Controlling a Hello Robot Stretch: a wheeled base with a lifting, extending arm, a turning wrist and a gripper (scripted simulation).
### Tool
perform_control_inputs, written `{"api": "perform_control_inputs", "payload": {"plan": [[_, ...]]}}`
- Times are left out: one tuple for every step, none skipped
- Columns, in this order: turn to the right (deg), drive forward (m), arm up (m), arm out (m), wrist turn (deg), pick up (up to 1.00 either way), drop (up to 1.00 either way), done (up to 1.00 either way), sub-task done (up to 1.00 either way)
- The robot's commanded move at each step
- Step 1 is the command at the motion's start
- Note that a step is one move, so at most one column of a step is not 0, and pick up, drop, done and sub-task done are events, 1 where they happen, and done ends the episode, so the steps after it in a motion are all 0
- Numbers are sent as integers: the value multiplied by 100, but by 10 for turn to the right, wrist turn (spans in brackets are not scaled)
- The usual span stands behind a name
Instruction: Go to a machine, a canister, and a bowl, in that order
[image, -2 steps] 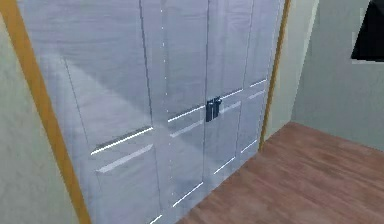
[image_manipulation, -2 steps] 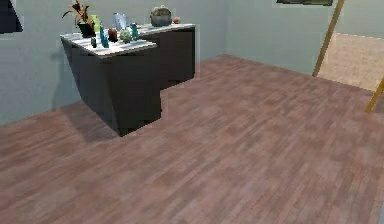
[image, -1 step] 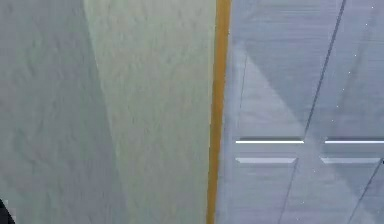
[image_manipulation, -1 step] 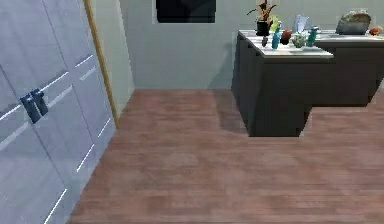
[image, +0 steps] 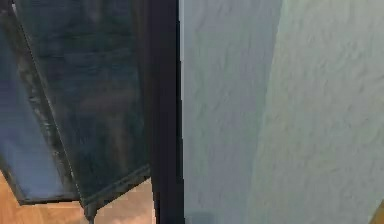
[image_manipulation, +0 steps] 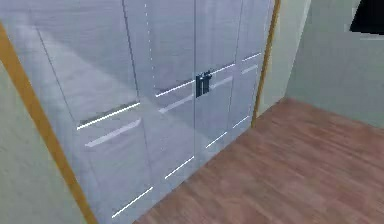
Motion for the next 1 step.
{"api": "perform_control_inputs", "payload": {"plan": [[-450, 0, 0, 0, 0, 0, 0, 0, 0]]}}
